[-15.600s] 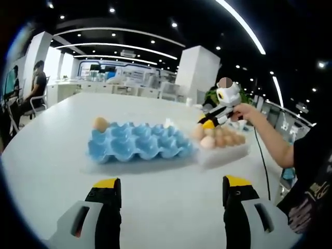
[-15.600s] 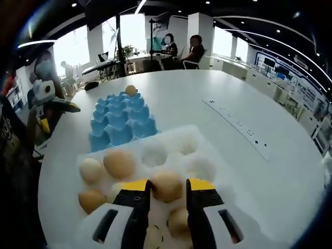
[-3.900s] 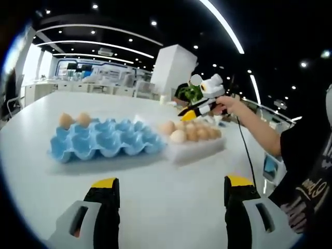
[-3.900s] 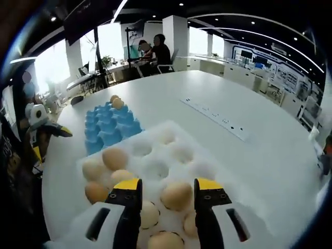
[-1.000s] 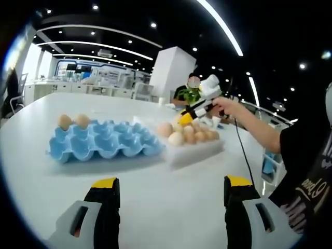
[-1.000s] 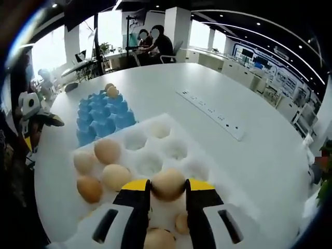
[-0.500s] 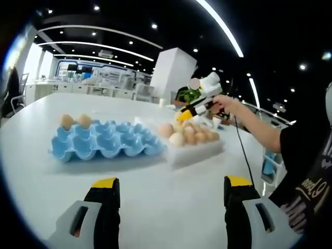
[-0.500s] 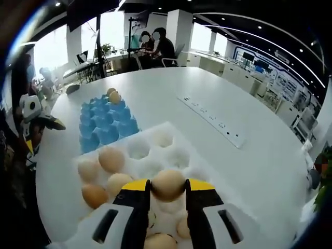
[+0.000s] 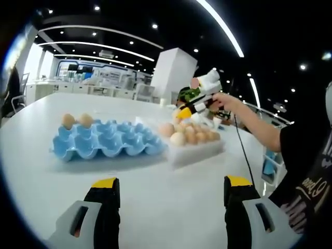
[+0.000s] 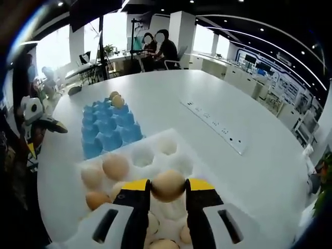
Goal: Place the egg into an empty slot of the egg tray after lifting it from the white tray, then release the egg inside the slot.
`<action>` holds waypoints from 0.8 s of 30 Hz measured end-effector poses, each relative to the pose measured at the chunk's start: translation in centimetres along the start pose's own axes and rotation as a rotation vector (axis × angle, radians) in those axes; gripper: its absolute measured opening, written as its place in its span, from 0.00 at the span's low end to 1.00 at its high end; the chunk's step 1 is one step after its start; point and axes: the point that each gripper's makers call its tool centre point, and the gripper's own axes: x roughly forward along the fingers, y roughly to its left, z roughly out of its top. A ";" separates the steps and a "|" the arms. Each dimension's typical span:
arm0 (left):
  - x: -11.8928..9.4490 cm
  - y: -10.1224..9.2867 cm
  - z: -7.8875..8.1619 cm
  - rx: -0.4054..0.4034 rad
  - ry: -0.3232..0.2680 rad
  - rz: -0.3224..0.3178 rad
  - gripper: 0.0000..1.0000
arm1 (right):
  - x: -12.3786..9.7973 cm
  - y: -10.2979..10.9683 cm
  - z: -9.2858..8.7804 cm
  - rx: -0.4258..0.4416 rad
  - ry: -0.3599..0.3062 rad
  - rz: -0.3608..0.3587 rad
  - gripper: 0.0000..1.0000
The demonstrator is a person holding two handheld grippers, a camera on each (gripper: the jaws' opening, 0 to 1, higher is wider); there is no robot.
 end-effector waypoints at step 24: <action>-0.6 0.2 -0.2 -0.008 -0.009 0.015 0.84 | 1.4 2.5 2.6 -0.038 -0.026 0.042 0.28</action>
